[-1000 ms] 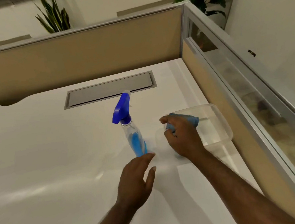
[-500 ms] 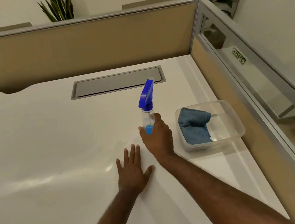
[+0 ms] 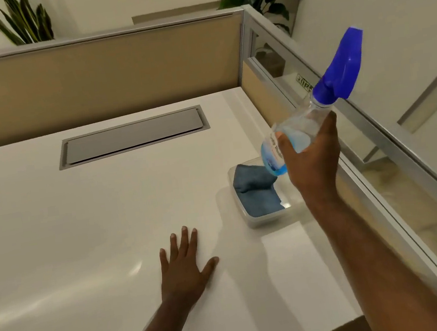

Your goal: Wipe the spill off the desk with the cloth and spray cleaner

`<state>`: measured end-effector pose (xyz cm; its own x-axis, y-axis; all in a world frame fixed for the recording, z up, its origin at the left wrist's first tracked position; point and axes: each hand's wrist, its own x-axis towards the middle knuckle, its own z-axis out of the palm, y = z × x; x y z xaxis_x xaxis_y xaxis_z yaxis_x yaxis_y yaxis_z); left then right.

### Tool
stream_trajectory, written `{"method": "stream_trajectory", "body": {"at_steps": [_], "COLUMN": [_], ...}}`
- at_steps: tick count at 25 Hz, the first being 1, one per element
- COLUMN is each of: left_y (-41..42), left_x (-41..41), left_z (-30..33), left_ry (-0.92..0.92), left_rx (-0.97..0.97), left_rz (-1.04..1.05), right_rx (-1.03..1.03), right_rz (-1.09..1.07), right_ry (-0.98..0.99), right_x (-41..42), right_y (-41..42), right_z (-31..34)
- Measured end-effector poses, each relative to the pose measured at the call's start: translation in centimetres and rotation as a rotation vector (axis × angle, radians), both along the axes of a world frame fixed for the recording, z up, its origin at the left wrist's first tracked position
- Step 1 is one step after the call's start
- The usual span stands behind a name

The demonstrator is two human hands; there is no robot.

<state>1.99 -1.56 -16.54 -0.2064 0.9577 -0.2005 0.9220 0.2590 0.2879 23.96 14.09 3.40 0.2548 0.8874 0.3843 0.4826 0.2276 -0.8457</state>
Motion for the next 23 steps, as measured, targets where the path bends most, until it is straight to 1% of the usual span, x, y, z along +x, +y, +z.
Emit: {"method": "stream_trajectory", "body": {"at_steps": [1, 3, 7, 11, 17, 19, 20, 21, 22, 23], "left_y": [0.0, -0.1, -0.1, -0.1, 0.0, -0.2, -0.2, -0.2, 0.0, 0.1], "left_x": [0.1, 0.1, 0.1, 0.1, 0.1, 0.3, 0.3, 0.2, 0.6, 0.6], "left_z": [0.0, 0.0, 0.0, 0.0, 0.2, 0.4, 0.6, 0.6, 0.7, 0.7], "left_ry": [-0.003, -0.011, -0.014, -0.016, 0.009, -0.009, -0.009, -0.009, -0.031, -0.018], "left_rx": [0.0, 0.005, 0.0, -0.008, -0.028, -0.045, -0.06, -0.066, -0.037, -0.049], "left_rz": [0.0, 0.002, 0.001, -0.001, -0.004, -0.001, 0.002, 0.006, 0.001, -0.016], "right_rx": [-0.012, -0.067, -0.147, -0.243, -0.322, -0.346, -0.345, -0.291, -0.233, -0.136], "right_rz": [-0.054, -0.09, -0.027, 0.075, 0.128, 0.161, 0.166, 0.168, 0.113, 0.058], "right_ry": [-0.027, -0.043, -0.029, -0.09, -0.069, -0.06, -0.042, -0.007, 0.008, 0.026], "right_x": [1.3, 3.3, 5.3, 5.5, 6.8, 7.2, 7.1, 7.1, 6.6, 6.2], "right_y": [0.8, 2.1, 2.8, 2.9, 3.9, 3.9, 3.5, 2.9, 1.7, 1.3], "right_z": [-0.2, -1.4, -5.9, -9.3, -10.7, -10.5, -10.0, -10.3, -9.7, -9.8]}}
